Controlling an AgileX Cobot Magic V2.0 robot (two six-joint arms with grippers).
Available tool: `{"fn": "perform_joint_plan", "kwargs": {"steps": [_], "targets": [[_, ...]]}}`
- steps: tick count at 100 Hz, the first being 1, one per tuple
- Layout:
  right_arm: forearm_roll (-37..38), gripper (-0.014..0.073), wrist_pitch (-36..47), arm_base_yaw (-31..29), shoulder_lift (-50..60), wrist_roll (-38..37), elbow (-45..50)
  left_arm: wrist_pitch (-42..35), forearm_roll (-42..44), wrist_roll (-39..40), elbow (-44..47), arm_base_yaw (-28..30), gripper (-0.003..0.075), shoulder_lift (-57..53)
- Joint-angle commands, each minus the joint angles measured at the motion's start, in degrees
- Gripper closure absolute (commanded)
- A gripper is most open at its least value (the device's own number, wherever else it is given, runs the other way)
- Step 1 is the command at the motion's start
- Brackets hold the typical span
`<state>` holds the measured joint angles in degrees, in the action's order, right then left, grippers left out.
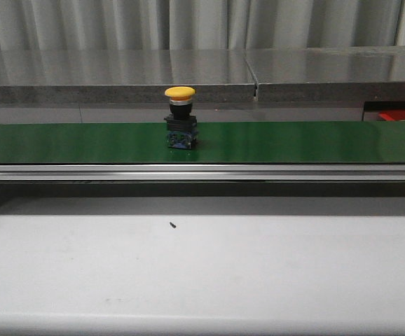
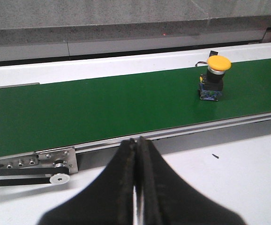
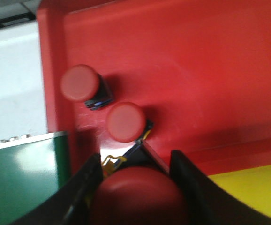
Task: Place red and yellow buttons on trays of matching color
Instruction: 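Lower the red button into the red tray and open the right gripper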
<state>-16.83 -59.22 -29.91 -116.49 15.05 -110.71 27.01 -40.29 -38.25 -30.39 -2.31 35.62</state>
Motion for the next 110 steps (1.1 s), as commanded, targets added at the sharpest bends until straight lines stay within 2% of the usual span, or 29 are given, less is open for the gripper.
{"fn": "perform_joint_plan", "kwargs": {"steps": [1, 24, 55, 79, 88, 103, 110], "targets": [[-1.1, 0.0501, 4.7, -1.3, 1.2, -0.1, -2.2, -3.5, -1.9, 0.3, -1.5, -0.5, 0.0739, 0.1], [-1.1, 0.0501, 11.4, -2.4, -5.0, 0.0, -2.2, -3.5, -1.9, 0.3, -1.5, -0.5, 0.0739, 0.1], [-1.2, 0.0501, 15.9, -2.4, -9.9, 0.0, -2.2, -3.5, -1.9, 0.3, -1.5, -0.5, 0.0739, 0.1], [-1.2, 0.0491, 13.3, -2.4, -12.6, 0.0, -5.4, -3.5, -1.9, 0.3, -1.5, -0.5, 0.0739, 0.1], [-1.2, 0.0410, 13.2, -2.4, -12.5, 0.0, -5.8, -3.5, -1.9, 0.3, -1.5, -0.5, 0.0739, 0.1], [-1.2, 0.0154, 11.5, -2.4, -12.5, 0.0, -9.2, -3.5, -1.9, 0.3, -1.5, -0.5, 0.0739, 0.2], [-1.2, 0.0078, 10.1, -2.4, -12.5, 0.0, -11.6, -3.5, -1.9, 0.3, -1.5, -0.5, 0.0739, 0.2]]}}
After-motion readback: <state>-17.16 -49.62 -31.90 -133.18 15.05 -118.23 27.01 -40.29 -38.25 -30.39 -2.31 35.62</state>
